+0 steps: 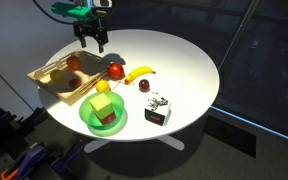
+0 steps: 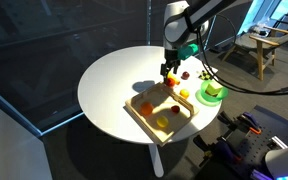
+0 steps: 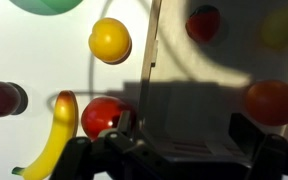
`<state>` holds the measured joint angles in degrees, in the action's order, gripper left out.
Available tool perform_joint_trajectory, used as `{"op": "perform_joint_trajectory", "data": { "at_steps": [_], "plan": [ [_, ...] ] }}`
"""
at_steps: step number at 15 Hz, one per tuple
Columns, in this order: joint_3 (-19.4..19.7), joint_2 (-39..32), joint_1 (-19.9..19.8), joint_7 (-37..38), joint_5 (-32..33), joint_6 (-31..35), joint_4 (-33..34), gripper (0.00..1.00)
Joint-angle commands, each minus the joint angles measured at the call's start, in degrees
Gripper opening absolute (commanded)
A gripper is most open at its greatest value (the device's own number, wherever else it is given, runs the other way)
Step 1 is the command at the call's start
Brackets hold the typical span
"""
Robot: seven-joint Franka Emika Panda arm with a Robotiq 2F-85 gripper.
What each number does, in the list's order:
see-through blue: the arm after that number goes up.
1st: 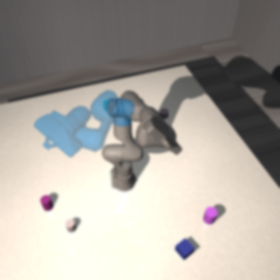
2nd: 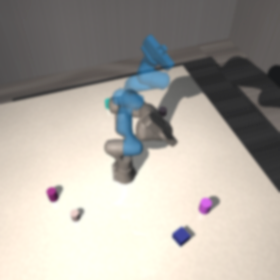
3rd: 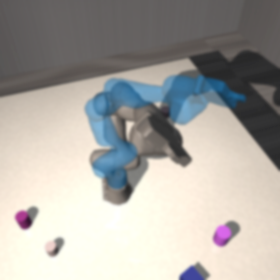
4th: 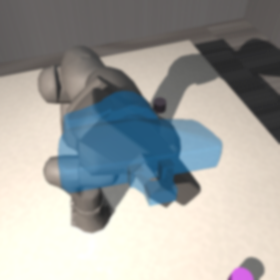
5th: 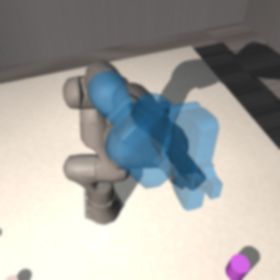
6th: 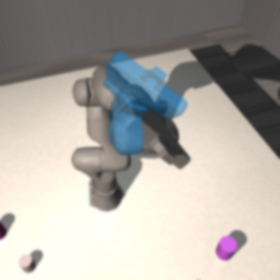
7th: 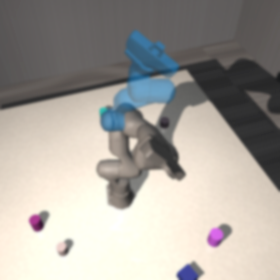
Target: Remove the apple from the crate and put it on the table
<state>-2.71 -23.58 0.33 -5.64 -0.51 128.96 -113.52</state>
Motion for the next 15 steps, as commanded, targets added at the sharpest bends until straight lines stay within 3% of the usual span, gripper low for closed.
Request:
{"op": "perform_joint_trajectory", "data": {
  "at_steps": [1, 9, 15],
  "plan": [
    [0.23, 6.43, 0.55, 2.34, -0.35, 2.06, -6.36, 1.00],
    [0.28, 16.02, 1.29, 4.97, 0.51, 3.77, -14.19, 1.00],
    [-0.14, 21.23, 1.48, 4.14, -0.76, 0.04, -16.04, 1.00]
  ]
}}
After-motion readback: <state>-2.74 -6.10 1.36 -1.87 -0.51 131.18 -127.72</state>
